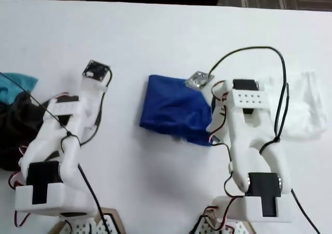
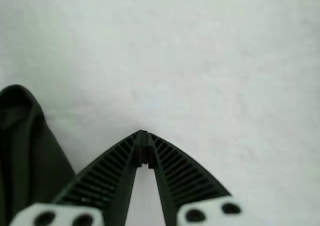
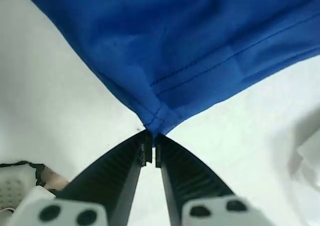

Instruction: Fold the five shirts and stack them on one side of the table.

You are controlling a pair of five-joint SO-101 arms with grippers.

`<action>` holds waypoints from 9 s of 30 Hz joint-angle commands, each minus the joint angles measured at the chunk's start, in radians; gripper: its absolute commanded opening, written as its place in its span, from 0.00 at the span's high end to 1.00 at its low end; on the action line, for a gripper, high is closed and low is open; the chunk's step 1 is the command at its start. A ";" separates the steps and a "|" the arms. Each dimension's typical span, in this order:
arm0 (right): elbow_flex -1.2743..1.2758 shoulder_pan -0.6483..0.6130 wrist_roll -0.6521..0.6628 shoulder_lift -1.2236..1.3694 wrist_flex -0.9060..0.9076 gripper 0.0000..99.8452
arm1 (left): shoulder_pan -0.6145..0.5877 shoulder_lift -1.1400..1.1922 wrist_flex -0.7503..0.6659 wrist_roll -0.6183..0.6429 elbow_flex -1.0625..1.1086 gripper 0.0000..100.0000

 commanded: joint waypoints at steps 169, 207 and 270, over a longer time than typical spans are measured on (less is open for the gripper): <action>-1.036 0.605 0.183 0.476 0.054 0.98 | 0.026 -0.006 -0.034 0.008 -0.013 0.97; -1.128 0.598 0.035 0.550 -0.048 0.72 | 0.026 -0.006 -0.034 0.008 -0.013 0.97; -0.833 0.380 0.140 0.289 0.225 0.81 | 0.026 -0.006 -0.034 0.006 -0.012 0.97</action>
